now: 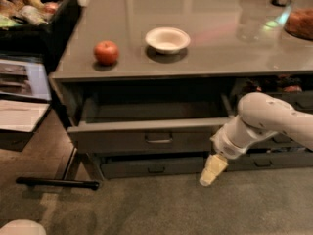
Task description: Close top drawer
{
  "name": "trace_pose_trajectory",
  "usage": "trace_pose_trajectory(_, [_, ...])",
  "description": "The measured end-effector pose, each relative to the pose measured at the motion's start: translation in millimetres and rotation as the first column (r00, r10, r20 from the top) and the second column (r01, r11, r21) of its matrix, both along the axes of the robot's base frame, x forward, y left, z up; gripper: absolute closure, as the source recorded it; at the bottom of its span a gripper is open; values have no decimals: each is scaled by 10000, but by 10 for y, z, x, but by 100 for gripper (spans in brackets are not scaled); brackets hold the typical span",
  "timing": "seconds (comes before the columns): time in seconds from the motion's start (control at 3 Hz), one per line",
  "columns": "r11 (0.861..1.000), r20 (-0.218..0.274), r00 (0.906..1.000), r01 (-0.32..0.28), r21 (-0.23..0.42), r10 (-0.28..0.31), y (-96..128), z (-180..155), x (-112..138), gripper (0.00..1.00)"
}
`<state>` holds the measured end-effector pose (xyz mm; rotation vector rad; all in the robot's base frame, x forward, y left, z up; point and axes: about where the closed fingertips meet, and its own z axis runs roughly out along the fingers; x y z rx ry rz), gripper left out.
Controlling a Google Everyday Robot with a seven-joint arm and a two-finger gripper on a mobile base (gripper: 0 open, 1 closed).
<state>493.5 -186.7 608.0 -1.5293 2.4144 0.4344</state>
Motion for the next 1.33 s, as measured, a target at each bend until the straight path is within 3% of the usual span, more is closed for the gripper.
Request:
trace_pose_trajectory(0.33, [10000,6,10000,0,0,0,0,0,1,0])
trace_pose_trajectory(0.67, [10000,752,9972,44,53,-48,113,0,380,0])
trace_pose_trajectory(1.33, [10000,1485,9889,55,-61,-46,172,41,761,0])
